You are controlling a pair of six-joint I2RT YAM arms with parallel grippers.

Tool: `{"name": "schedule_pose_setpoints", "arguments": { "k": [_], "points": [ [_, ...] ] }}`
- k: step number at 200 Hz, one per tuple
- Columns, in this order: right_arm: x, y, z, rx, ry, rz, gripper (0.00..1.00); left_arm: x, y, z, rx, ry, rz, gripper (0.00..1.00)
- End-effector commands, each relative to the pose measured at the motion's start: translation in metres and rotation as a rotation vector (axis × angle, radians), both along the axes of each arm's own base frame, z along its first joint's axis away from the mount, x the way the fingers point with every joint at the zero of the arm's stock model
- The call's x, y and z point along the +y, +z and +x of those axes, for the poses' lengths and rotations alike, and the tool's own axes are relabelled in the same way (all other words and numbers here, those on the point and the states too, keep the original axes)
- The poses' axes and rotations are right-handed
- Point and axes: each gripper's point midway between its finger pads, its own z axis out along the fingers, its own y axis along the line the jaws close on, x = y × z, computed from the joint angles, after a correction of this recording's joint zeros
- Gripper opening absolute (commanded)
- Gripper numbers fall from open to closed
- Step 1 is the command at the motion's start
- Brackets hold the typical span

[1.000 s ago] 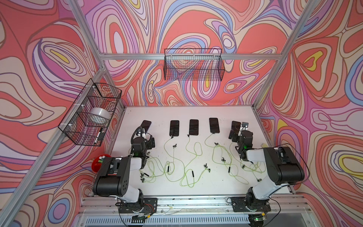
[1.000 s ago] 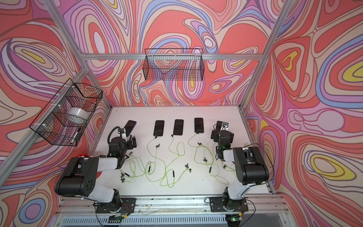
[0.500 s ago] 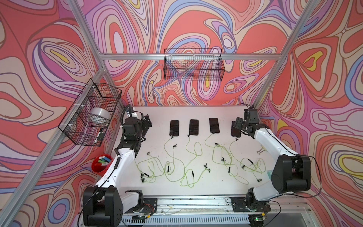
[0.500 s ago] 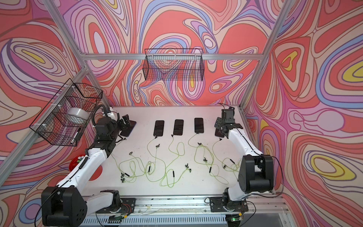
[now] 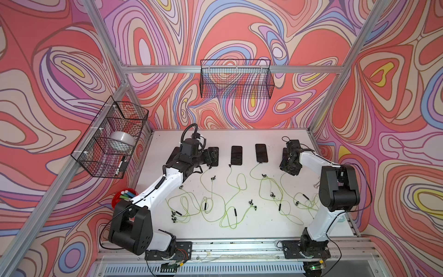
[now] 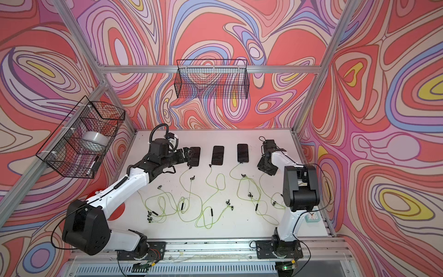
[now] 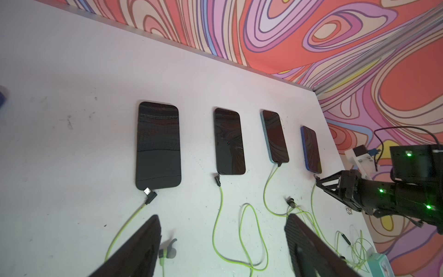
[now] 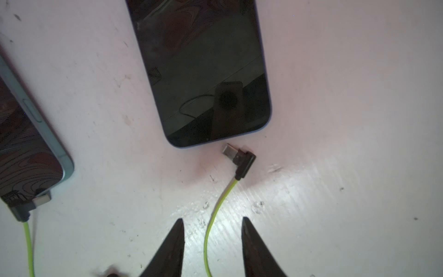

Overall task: Plug wired earphones into phones
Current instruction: Pick up the wired earphone from the center of the board.

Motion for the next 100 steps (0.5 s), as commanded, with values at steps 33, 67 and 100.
{"name": "schedule_pose_setpoints", "arguments": {
  "k": [33,67,100],
  "points": [
    [-0.004,-0.027,0.003,0.059,-0.020,-0.017,0.38,0.000,-0.001,-0.008,0.032,0.013,-0.002,0.83],
    [-0.011,-0.034,-0.007,0.097,-0.023,-0.060,0.24,0.001,-0.003,-0.012,0.037,0.027,-0.021,0.82],
    [-0.013,-0.027,-0.009,0.088,-0.019,-0.073,0.10,-0.010,-0.007,-0.013,0.056,0.008,-0.055,0.82]
  ]
}}
